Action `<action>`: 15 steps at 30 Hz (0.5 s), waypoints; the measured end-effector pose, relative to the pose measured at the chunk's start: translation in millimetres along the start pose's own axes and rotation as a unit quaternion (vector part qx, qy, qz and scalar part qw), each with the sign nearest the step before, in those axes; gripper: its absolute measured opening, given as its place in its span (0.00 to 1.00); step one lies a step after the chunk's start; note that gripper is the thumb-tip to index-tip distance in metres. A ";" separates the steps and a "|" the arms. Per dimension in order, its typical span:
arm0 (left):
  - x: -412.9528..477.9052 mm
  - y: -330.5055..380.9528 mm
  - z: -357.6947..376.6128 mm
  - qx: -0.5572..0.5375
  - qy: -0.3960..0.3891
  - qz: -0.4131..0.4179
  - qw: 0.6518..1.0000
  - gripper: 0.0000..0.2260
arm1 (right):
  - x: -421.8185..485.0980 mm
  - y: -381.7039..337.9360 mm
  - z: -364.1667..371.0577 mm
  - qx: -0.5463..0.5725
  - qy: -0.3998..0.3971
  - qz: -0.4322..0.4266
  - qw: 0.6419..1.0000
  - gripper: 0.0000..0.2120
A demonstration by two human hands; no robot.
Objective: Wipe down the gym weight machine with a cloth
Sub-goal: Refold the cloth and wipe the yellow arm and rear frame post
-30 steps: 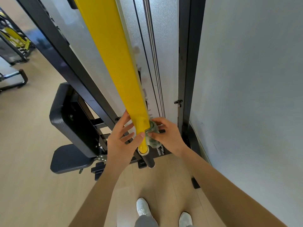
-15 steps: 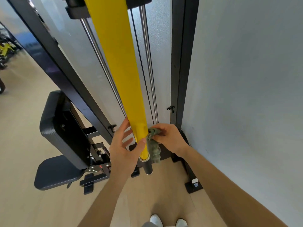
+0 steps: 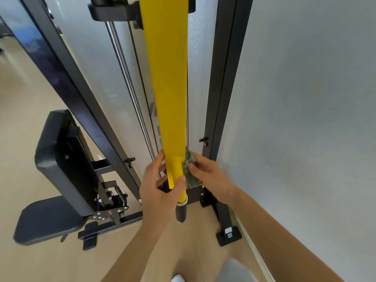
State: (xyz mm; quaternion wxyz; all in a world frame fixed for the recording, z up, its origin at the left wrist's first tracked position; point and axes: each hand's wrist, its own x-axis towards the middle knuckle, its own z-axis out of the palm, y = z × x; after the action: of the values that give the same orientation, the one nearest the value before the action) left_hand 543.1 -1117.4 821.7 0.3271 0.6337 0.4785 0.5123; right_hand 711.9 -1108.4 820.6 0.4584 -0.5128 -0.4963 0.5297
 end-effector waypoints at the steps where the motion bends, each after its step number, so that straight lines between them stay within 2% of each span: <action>1: -1.0 0.4 0.3 0.007 0.009 -0.002 1.000 0.32 | 0.5 0.5 -2.9 0.002 -0.025 0.026 0.999 0.16; 3: -3.1 3.0 2.6 0.018 0.037 0.001 0.999 0.31 | 4.5 0.8 -9.1 -0.002 -0.068 0.048 0.997 0.16; 5: -2.9 10.8 7.2 0.038 0.074 0.001 0.996 0.31 | 11.4 -1.3 -14.1 -0.005 -0.076 0.035 0.996 0.15; 8: 4.5 30.2 16.1 0.051 0.129 -0.009 0.990 0.32 | 24.3 -13.6 -21.0 0.007 -0.069 -0.012 0.998 0.14; 15: 43.4 90.6 30.6 0.074 0.235 0.070 0.967 0.28 | 50.6 -67.1 -40.0 -0.029 -0.063 -0.143 0.987 0.17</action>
State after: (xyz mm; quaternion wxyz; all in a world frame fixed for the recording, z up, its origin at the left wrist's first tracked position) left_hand 597.8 -1103.9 910.3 0.1211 0.5499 0.5334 0.6312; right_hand 747.6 -1050.0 883.7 0.4825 -0.4151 -0.6075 0.4752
